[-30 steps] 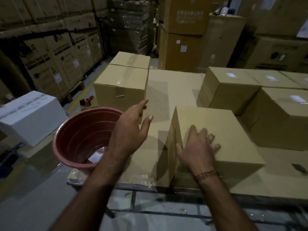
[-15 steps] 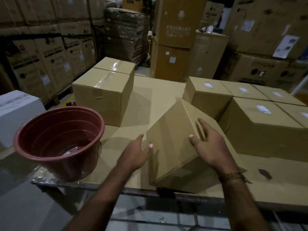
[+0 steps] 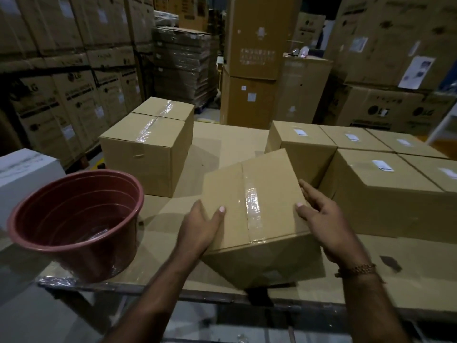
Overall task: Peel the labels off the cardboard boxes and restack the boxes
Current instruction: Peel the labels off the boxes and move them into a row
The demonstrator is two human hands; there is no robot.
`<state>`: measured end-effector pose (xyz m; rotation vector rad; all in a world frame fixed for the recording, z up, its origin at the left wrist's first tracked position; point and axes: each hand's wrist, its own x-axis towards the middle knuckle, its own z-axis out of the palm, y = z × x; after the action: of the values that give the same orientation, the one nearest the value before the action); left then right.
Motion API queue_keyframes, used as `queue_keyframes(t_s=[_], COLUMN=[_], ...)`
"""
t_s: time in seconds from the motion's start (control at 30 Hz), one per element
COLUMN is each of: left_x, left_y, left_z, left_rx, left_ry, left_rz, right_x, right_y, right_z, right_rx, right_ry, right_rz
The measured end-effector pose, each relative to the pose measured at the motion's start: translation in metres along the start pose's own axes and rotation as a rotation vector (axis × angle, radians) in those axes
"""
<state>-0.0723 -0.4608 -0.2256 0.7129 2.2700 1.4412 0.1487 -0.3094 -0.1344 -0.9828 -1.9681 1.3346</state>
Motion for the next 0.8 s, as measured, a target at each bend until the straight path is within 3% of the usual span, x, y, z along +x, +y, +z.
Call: queue_keyframes(t_s=[0.1, 0.23, 0.33, 0.6, 0.8], left_x=[0.006, 0.023, 0.032, 0.082, 0.141], left_y=[0.012, 0.008, 0.001, 0.000, 0.006], left_z=[-0.011, -0.015, -0.010, -0.012, -0.006], left_rx=[0.119, 0.261, 0.245, 0.236, 0.270], left_ry=[0.079, 0.030, -0.030, 0.005, 0.033], left_rz=[0.082, 0.096, 0.112, 0.103, 0.097], right_x=[0.013, 0.028, 0.041, 0.094, 0.143], right_y=[0.018, 0.043, 0.068, 0.087, 0.076], right_z=[0.005, 0.021, 0.028, 0.050, 0.078], right_rx=[0.048, -0.009, -0.015, -0.114, -0.266], right_ry=[-0.031, -0.051, -0.060, -0.075, 0.255], right_rz=[0.002, 0.010, 0.049, -0.034, -0.152])
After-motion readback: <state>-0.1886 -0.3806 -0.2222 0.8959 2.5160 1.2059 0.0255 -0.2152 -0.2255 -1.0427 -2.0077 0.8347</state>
